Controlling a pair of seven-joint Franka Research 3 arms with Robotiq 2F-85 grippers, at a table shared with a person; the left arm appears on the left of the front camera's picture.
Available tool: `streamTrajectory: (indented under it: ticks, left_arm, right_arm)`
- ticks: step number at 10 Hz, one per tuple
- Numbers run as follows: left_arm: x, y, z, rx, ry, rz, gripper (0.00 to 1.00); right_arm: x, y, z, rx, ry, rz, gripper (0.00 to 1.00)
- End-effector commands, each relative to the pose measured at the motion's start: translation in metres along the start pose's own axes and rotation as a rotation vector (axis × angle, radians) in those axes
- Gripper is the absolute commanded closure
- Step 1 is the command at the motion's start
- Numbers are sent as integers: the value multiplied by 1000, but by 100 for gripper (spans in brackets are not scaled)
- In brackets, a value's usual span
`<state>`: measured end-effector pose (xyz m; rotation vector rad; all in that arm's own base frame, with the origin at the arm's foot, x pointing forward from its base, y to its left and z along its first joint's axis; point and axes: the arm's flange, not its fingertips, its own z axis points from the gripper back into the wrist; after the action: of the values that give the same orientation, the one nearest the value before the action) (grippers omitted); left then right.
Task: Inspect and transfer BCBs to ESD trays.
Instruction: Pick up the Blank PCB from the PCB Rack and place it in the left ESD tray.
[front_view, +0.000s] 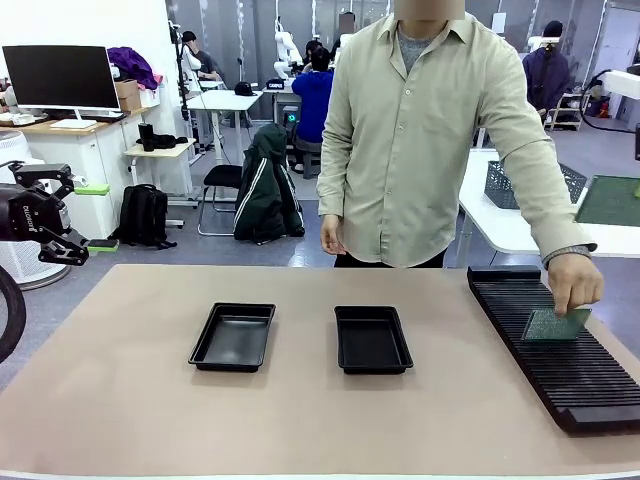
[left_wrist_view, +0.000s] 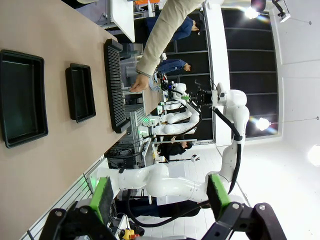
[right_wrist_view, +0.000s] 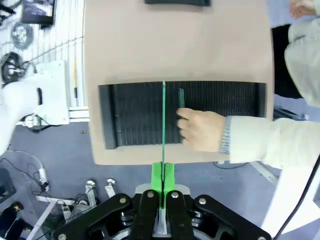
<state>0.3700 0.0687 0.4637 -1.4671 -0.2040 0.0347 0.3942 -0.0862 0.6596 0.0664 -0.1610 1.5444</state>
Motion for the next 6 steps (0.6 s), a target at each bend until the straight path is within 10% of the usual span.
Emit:
streamTrajectory:
  ticks: [1, 6]
  left_arm:
    - [0, 0, 1, -2, -1, 0, 0]
    - [0, 0, 1, -2, -1, 0, 0]
  right_arm:
    - [-4, 58, -2, 71, -68, 10, 98]
    - [-12, 115, -14, 120, -100, -39, 98]
